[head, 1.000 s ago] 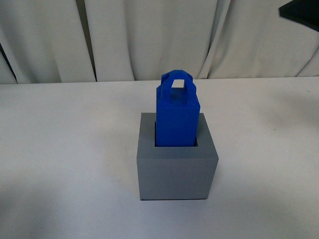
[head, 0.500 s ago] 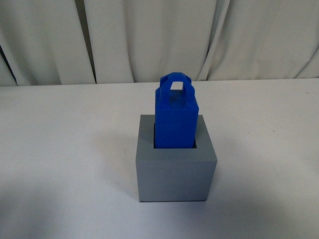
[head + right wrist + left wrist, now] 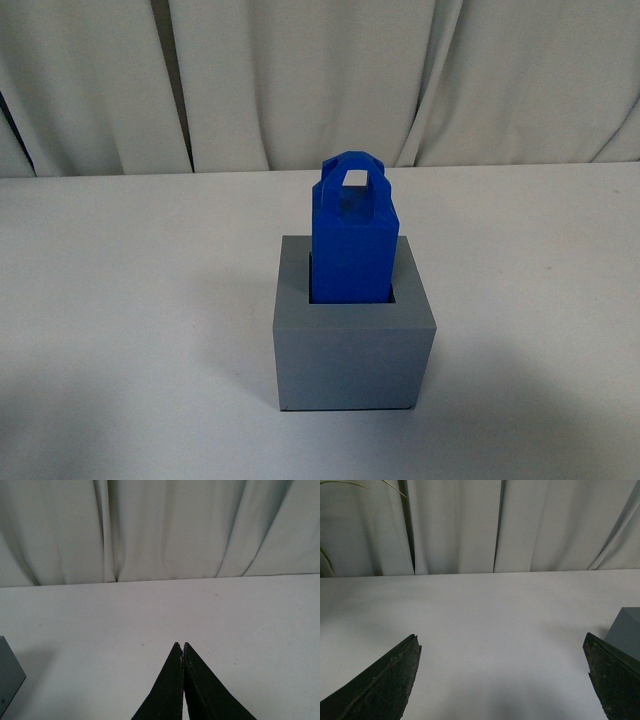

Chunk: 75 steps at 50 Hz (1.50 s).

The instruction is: Insert blue part into gray base

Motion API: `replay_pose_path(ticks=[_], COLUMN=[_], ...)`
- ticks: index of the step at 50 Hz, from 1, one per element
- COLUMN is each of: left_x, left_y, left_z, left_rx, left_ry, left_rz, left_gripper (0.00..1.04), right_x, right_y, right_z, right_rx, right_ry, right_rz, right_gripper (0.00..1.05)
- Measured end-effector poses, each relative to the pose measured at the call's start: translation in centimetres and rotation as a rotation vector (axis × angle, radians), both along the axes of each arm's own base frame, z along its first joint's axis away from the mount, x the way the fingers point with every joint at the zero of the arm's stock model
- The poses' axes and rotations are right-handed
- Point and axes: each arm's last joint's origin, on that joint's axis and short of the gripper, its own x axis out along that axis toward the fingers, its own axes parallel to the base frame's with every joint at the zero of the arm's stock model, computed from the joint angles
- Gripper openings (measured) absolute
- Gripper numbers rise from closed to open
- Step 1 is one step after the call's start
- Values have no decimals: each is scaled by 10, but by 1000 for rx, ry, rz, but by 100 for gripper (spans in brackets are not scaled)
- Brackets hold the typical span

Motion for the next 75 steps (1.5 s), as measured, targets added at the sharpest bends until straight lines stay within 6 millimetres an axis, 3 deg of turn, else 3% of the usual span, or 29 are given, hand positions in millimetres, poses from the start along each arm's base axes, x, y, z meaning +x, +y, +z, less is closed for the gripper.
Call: replay_pose_path(ticks=[9,75], left_x=[0,0], left_y=[0,0], left_z=[0,0], left_rx=[0,0], left_ry=[0,0], left_rz=[0,0], left_gripper=[99,99], right_x=[-12,-51], right_y=[0,0], right_z=[-12,-10], right_rx=[0,1], right_ry=[4,-15], right_rz=[0,3], right_gripper=[2,2])
